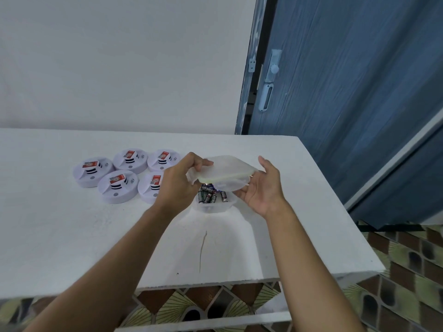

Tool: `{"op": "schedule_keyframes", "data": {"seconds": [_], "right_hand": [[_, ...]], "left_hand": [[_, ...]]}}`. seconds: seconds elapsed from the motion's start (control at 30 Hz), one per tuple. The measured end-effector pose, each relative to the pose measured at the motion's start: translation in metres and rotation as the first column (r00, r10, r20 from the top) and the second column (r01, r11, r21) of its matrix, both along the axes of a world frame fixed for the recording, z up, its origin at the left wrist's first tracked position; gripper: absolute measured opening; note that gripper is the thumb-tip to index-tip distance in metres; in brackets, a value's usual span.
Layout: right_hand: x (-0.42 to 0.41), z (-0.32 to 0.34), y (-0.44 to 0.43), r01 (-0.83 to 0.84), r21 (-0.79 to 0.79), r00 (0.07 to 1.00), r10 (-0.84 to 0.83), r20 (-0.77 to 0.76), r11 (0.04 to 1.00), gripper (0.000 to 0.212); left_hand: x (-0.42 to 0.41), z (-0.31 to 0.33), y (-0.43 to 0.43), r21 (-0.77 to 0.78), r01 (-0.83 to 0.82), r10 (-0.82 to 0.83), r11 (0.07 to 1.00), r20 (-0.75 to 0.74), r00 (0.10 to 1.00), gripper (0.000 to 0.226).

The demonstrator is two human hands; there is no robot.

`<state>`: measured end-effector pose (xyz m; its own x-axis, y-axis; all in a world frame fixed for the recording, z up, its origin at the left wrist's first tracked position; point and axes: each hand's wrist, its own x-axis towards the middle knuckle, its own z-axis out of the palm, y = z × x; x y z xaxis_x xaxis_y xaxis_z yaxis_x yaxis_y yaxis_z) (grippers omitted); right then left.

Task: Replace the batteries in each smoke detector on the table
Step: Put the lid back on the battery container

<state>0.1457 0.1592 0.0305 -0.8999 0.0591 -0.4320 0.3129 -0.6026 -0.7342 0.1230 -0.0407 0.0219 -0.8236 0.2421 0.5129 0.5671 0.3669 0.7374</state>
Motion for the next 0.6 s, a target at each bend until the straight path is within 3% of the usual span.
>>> {"op": "schedule_keyframes", "data": {"seconds": [0.1, 0.2, 0.3, 0.37, 0.43, 0.5, 0.57, 0.6], "right_hand": [[0.000, -0.001, 0.000, -0.036, -0.049, 0.999, 0.034, -0.036, 0.998, 0.059], [0.004, 0.001, 0.001, -0.070, -0.099, 0.993, 0.059, -0.105, 0.993, 0.028], [0.007, 0.004, 0.004, -0.033, -0.209, 0.991, 0.004, -0.136, 0.977, 0.035], [0.008, 0.004, 0.004, 0.005, -0.246, 0.989, -0.042, -0.145, 0.969, 0.038], [0.006, 0.002, 0.005, 0.009, -0.249, 0.987, -0.049, -0.155, 0.968, 0.040], [0.005, 0.001, 0.005, -0.019, -0.225, 0.988, -0.017, -0.156, 0.974, 0.037], [0.002, 0.001, 0.003, -0.048, -0.155, 0.988, 0.023, -0.155, 0.987, 0.031], [0.001, 0.001, 0.002, -0.051, -0.096, 0.988, 0.037, -0.152, 0.994, 0.027]], "left_hand": [[0.002, -0.002, 0.000, -0.024, 0.003, -0.003, 1.000, -0.008, 1.000, 0.045], [0.001, -0.006, -0.004, -0.010, -0.021, 0.021, 1.000, 0.018, 1.000, 0.048], [-0.001, -0.009, -0.007, 0.152, -0.125, 0.109, 0.980, 0.107, 0.988, 0.047], [-0.002, -0.006, -0.006, 0.348, -0.207, 0.109, 0.915, 0.280, 0.954, 0.042], [-0.002, 0.002, -0.003, 0.509, -0.279, -0.016, 0.814, 0.501, 0.866, 0.029], [-0.002, 0.008, -0.001, 0.600, -0.300, -0.239, 0.741, 0.654, 0.718, 0.022], [-0.003, 0.010, -0.001, 0.561, -0.286, -0.308, 0.777, 0.735, 0.604, 0.029], [-0.004, 0.008, 0.000, 0.498, -0.266, -0.268, 0.825, 0.760, 0.592, 0.030]]}}
